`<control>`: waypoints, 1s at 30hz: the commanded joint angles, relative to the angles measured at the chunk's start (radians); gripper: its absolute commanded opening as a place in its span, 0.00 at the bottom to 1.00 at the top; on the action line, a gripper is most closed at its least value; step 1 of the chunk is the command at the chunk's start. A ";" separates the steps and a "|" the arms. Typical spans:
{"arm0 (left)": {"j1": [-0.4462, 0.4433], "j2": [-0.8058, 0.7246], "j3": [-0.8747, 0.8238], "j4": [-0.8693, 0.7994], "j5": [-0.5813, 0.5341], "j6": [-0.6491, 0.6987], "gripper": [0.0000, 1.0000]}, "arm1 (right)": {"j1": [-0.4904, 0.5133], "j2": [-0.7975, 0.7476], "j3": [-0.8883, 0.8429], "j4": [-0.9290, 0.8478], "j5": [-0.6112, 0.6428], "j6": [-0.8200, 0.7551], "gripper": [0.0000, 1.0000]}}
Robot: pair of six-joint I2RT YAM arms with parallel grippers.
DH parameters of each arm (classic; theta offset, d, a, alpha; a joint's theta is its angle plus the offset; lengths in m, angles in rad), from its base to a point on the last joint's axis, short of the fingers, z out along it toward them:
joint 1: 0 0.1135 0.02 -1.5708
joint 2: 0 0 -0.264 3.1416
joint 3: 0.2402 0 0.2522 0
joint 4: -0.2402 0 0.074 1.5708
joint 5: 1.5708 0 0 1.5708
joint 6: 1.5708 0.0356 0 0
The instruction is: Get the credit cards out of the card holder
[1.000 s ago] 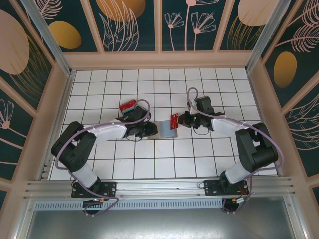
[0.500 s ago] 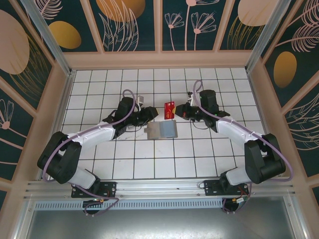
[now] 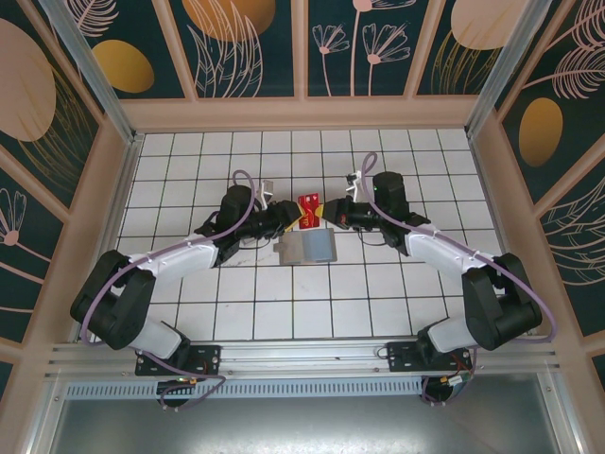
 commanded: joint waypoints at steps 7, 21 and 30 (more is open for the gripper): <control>0.006 -0.072 -0.038 0.111 0.026 -0.015 0.15 | 0.010 -0.018 -0.025 0.062 -0.032 0.012 0.00; 0.006 -0.144 -0.004 -0.040 0.008 0.112 0.00 | 0.021 -0.038 -0.031 0.011 0.010 -0.015 0.53; 0.006 -0.152 0.203 -0.616 -0.272 0.570 0.00 | 0.018 -0.102 -0.041 -0.062 0.091 -0.065 0.85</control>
